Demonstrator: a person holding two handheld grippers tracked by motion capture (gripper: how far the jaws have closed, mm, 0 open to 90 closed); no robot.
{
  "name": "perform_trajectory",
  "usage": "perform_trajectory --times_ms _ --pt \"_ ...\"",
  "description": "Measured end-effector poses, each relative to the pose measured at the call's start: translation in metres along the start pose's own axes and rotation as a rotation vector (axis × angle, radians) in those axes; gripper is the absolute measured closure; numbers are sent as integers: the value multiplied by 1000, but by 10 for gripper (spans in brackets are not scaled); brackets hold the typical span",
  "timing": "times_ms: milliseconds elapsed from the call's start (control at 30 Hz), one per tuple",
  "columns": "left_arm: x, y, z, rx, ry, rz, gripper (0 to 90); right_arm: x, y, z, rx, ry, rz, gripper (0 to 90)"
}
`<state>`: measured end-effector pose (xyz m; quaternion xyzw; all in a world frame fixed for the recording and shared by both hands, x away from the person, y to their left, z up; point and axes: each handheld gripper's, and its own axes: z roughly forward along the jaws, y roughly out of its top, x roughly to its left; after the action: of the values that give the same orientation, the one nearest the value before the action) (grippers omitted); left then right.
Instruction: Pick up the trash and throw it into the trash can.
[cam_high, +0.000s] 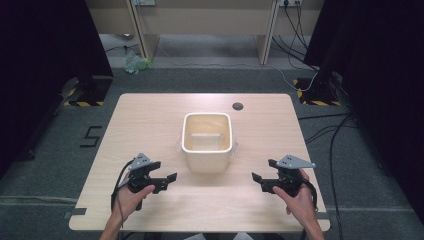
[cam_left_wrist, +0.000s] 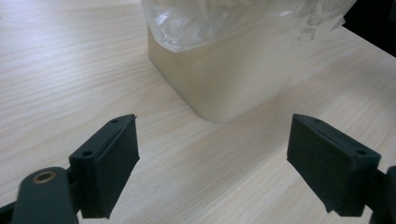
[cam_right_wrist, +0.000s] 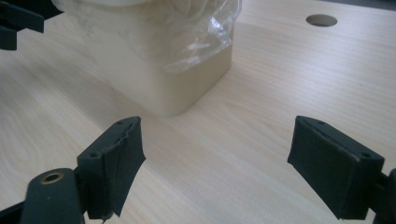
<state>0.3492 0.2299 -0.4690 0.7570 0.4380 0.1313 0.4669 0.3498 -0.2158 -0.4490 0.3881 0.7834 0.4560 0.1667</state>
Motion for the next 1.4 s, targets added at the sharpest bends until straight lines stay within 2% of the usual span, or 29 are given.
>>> perform_trajectory --times_ms 167,367,600,900,967,1233,1400 --pt "3 -7 6 21 39 17 161 0 -10 4 28 -6 10 177" --pt "5 -16 11 47 45 15 161 0 -19 8 61 -26 7 175" --pt "6 -21 13 55 45 9 161 1 -28 12 87 -34 5 175" --pt "6 -30 17 87 65 22 161 1 -42 15 133 -51 3 175" --pt "5 -31 17 92 69 24 161 2 -43 14 141 -69 -10 175" --pt "3 -38 22 119 89 49 162 8 -53 16 163 -54 -10 175" --pt "3 -40 25 136 98 57 161 9 -59 18 181 -65 -15 175"
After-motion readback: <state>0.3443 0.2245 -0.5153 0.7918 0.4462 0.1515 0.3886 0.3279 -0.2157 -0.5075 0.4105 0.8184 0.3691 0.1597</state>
